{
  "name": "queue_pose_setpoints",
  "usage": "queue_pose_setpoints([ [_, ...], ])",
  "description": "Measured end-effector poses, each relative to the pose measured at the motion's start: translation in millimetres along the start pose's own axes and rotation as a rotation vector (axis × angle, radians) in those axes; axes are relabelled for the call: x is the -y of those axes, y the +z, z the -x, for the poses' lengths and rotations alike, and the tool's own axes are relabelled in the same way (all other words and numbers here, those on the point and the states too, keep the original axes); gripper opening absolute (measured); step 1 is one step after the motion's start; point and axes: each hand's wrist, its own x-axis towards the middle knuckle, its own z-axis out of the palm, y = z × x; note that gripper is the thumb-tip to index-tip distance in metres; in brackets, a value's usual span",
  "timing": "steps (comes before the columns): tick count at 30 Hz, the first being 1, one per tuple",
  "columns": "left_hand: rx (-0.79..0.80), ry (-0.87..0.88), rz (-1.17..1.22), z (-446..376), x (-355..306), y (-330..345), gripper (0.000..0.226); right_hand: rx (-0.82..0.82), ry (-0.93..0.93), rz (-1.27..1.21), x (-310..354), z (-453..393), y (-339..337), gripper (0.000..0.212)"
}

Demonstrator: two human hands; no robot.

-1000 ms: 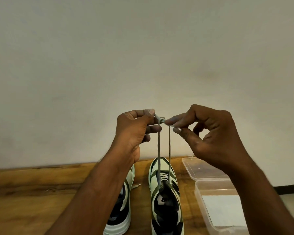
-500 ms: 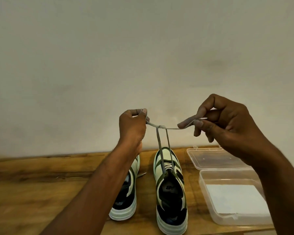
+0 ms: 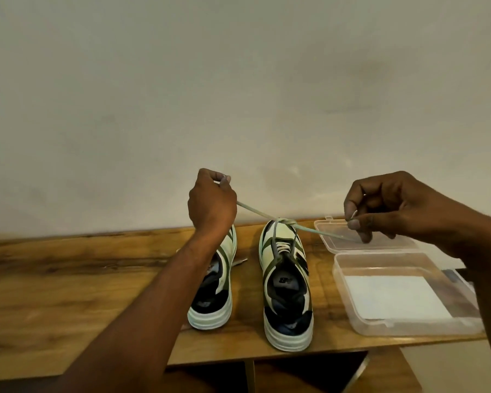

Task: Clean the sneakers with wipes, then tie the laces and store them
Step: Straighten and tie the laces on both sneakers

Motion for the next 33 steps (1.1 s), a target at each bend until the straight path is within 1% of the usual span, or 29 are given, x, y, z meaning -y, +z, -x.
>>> queue_pose_setpoints([
  [7,-0.067,0.019,-0.275,-10,23,-12,0.011,0.057,0.164,0.05,-22,6,-10,0.017],
  [10,-0.066,0.012,-0.31,-16,37,-15,0.01,0.04,0.226,0.066,-37,6,-15,0.02],
  [13,-0.064,-0.003,-0.339,-20,48,-17,0.01,0.042,0.299,0.141,-57,5,-21,0.022],
  [18,-0.073,-0.005,-0.417,-27,67,-23,0.012,0.037,0.441,0.269,-92,8,-30,0.015],
  [22,-0.073,-0.029,-0.483,-32,84,-31,0.016,0.021,0.523,0.346,-107,14,-34,0.023],
  [25,-0.065,-0.043,-0.526,-35,98,-37,0.017,-0.012,0.54,0.361,-111,19,-36,0.023],
  [29,-0.041,-0.06,-0.568,-34,109,-37,0.019,-0.102,0.48,0.382,-116,21,-36,0.024],
  [31,-0.005,-0.06,-0.58,-33,109,-34,0.018,-0.14,0.446,0.385,-116,21,-33,0.024],
  [33,0.066,-0.059,-0.609,-30,106,-31,0.018,-0.167,0.424,0.409,-115,16,-27,0.025],
])
